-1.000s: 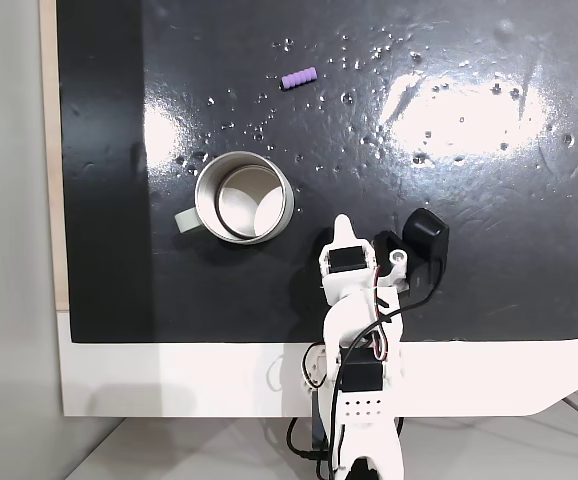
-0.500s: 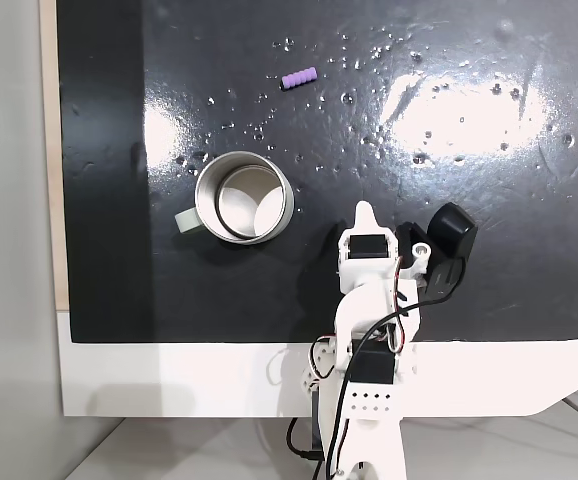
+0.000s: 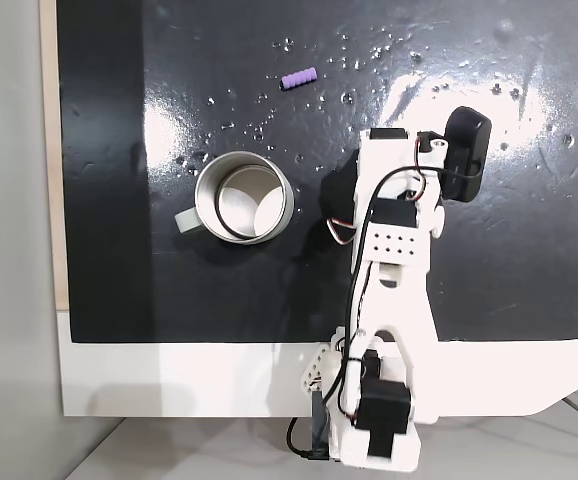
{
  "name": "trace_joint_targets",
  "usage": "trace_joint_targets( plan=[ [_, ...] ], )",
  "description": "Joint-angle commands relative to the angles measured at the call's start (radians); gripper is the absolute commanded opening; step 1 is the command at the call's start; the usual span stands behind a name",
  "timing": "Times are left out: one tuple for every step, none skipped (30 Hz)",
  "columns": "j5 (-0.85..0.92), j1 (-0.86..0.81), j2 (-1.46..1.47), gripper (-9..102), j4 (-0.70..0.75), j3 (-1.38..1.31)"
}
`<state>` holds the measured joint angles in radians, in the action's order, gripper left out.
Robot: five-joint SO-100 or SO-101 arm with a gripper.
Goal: Grasp a pengrip and put it in the cup.
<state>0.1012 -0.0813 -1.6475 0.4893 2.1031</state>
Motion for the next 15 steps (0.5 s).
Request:
trace_joint_targets(
  plan=[
    [-0.015,0.0,0.1,0,-0.031,-0.155],
    [-0.017,0.005,0.121,0,-0.031,-0.175],
    [-0.02,0.009,0.14,0,-0.029,-0.196],
    [-0.026,0.015,0.156,0,-0.028,-0.218],
    [-0.031,0.023,0.173,0,-0.021,-0.241],
    [-0.034,0.031,0.19,0,-0.012,-0.264],
    [-0.038,0.038,0.206,0,-0.005,-0.287],
    [-0.043,0.046,0.215,0,0.002,-0.307],
    [-0.043,0.054,0.224,0,0.005,-0.324],
    [-0.043,0.061,0.233,0,0.012,-0.339],
    [-0.046,0.071,0.244,0,0.023,-0.36],
    [-0.046,0.08,0.256,0,0.037,-0.382],
    [-0.049,0.089,0.268,1,0.051,-0.405],
    [-0.054,0.098,0.284,2,0.069,-0.436],
    [-0.064,0.109,0.304,3,0.095,-0.471]
  ],
)
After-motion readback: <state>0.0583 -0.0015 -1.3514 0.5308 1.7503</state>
